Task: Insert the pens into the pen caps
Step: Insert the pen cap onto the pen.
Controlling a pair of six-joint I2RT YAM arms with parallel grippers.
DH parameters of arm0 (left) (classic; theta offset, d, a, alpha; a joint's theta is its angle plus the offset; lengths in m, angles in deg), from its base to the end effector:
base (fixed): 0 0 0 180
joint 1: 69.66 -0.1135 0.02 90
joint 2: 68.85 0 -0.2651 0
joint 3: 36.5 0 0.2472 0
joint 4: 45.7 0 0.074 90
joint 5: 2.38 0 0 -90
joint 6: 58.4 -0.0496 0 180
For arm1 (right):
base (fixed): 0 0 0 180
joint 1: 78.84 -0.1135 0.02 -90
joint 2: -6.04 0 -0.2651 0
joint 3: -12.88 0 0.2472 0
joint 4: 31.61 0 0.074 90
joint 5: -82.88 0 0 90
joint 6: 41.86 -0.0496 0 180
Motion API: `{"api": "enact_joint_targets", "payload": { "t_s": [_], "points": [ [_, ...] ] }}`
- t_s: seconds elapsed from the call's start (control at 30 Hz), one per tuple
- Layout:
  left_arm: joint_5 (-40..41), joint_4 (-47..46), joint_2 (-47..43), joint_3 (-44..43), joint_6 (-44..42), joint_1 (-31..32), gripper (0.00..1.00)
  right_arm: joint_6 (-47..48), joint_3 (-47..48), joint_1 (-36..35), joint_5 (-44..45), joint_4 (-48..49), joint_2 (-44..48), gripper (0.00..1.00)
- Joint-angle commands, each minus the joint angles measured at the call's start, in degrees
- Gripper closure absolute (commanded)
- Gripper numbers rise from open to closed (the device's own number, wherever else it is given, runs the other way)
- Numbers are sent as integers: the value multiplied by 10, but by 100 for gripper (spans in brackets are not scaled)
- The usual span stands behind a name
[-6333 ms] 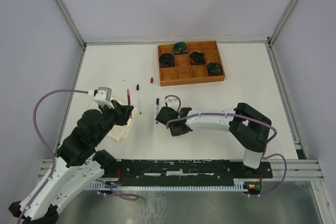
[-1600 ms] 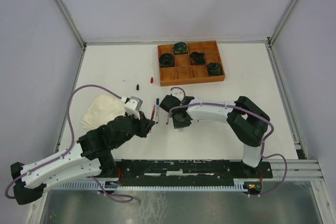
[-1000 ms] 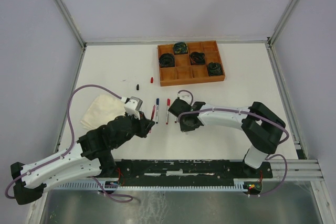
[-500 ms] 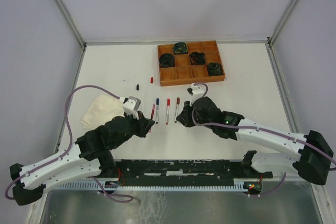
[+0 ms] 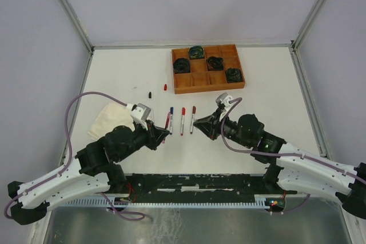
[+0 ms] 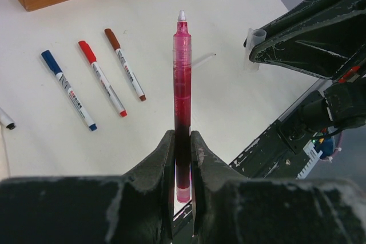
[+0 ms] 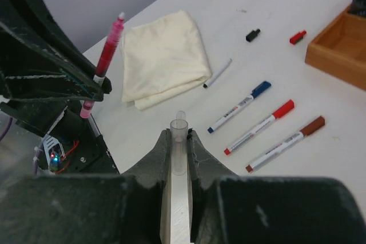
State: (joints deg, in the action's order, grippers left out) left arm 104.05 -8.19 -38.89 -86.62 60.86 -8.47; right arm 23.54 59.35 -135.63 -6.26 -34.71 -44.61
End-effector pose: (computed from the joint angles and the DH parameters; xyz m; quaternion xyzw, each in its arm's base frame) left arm 0.0790 -0.1145 0.2948 0.1379 0.7899 -0.3351 0.4947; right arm 0.1217 0.1845 0.2848 -0.2033 0.7225 0.4266 0.5047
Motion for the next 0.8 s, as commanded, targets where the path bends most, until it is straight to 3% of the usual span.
{"api": "enact_joint_targets", "payload": {
  "t_s": [0.0, 0.23, 0.4, 0.57, 0.77],
  "points": [
    [-40, -28, 2, -36, -51, -1, 97, 149, 0, -2, -75, 54, 36, 99],
    [-85, -34, 16, -48, -67, -1, 97, 309, 4, -2, -137, 42, 78, 100],
    [-108, -40, 28, -52, -74, -1, 97, 374, 17, -2, -158, 12, 91, 100],
    [-128, -47, 37, -55, -78, -1, 97, 419, 38, -2, -170, -37, 82, 100],
    [-170, -46, 53, -67, -94, -1, 97, 537, 81, -2, -175, -130, 71, 100]
  ]
}}
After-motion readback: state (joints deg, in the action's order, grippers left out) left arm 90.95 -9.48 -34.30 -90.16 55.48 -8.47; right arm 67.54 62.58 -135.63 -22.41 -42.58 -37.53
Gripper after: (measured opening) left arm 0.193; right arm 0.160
